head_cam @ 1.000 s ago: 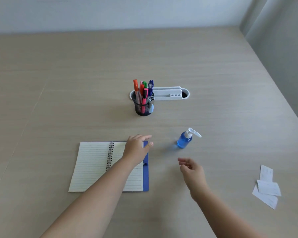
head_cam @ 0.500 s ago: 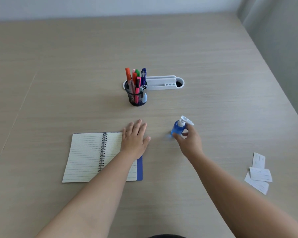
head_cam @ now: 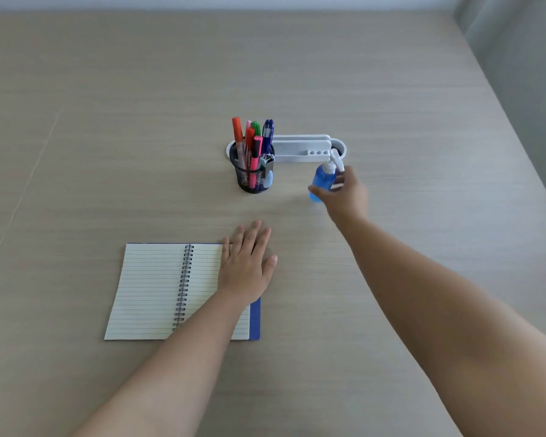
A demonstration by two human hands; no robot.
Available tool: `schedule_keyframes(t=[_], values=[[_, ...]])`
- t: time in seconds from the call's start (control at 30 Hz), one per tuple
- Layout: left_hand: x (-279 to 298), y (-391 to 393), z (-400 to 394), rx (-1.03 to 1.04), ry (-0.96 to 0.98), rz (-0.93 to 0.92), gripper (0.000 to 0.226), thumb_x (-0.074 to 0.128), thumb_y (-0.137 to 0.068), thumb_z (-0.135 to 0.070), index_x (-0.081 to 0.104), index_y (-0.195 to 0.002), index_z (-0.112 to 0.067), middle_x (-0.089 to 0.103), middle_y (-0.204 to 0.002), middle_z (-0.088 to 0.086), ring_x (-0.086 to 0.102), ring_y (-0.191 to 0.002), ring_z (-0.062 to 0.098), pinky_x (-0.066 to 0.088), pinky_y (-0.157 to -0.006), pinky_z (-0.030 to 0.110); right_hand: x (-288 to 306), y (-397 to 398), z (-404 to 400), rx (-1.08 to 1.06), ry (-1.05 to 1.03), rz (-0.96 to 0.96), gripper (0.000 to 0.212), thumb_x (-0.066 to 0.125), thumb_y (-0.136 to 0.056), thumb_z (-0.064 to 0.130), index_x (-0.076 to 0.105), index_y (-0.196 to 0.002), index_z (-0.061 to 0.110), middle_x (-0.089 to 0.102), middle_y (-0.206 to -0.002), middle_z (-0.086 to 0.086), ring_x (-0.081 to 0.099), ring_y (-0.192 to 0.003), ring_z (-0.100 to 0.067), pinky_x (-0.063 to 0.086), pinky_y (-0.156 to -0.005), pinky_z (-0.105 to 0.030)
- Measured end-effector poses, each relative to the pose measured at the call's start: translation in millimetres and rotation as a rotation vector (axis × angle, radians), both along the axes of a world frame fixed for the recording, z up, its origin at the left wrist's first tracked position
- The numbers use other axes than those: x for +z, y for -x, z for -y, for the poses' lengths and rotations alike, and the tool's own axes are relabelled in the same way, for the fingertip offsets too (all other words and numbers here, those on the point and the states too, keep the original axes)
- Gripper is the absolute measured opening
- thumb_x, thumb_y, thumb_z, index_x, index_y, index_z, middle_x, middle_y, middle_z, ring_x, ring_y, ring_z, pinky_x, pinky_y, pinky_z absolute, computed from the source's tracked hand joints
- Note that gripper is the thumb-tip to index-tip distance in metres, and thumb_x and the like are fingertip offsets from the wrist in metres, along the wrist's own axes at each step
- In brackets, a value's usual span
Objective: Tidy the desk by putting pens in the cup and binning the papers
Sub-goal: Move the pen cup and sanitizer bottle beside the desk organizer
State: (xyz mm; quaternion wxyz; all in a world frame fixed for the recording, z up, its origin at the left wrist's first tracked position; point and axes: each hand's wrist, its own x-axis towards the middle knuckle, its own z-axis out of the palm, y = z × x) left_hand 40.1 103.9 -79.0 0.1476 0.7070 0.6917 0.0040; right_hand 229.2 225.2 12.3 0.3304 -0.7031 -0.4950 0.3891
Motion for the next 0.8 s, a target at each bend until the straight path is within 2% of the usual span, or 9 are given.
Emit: schedule_keyframes(t=[0.13,0.27,0.4,0.8], values=[[-1,2,1,-0.003,-0.033,0.015,0.063,0.024,-0.097,-0.052,0.01,-0.154,-0.031,-0.002,-0.163,-0.01,-0.002,-0.151,0.021,-0.003,-0.119,0.048,-2,11,-36,0.018,-0.031,0.047,0.049,0.081,-0.071,0.029,0.055,-0.11,0.016,0.06,-0.1,0.005,0.057,-0.082,-0.015,0.041,-0.058,-0.02],[-3,2,1,-0.01,-0.034,0.015,0.063,0.025,-0.097,-0.052,0.01,-0.154,-0.031,-0.002,-0.163,-0.01,-0.002,-0.151,0.021,-0.002,-0.119,0.048,-10,19,-58,0.015,-0.024,0.067,0.047,0.082,-0.07,0.03,0.054,-0.104,0.013,0.06,-0.099,0.001,0.057,-0.084,-0.016,0.047,-0.069,-0.027],[-2,2,0,-0.009,-0.037,0.013,0.063,0.025,-0.096,-0.053,0.012,-0.154,-0.031,0.001,-0.163,-0.01,-0.001,-0.151,0.021,0.0,-0.119,0.048,-17,22,-70,0.007,-0.011,0.08,0.045,0.082,-0.072,0.028,0.054,-0.102,0.01,0.057,-0.097,0.001,0.054,-0.08,-0.015,0.046,-0.069,-0.029],[0,1,1,-0.01,-0.022,0.006,0.064,0.024,-0.096,-0.053,0.01,-0.154,-0.031,-0.002,-0.163,-0.011,-0.006,-0.15,0.02,-0.005,-0.119,0.045,-25,24,-84,0.049,-0.04,0.123,0.046,0.078,-0.076,0.026,0.053,-0.11,0.011,0.055,-0.101,0.001,0.053,-0.084,-0.016,0.043,-0.069,-0.029]])
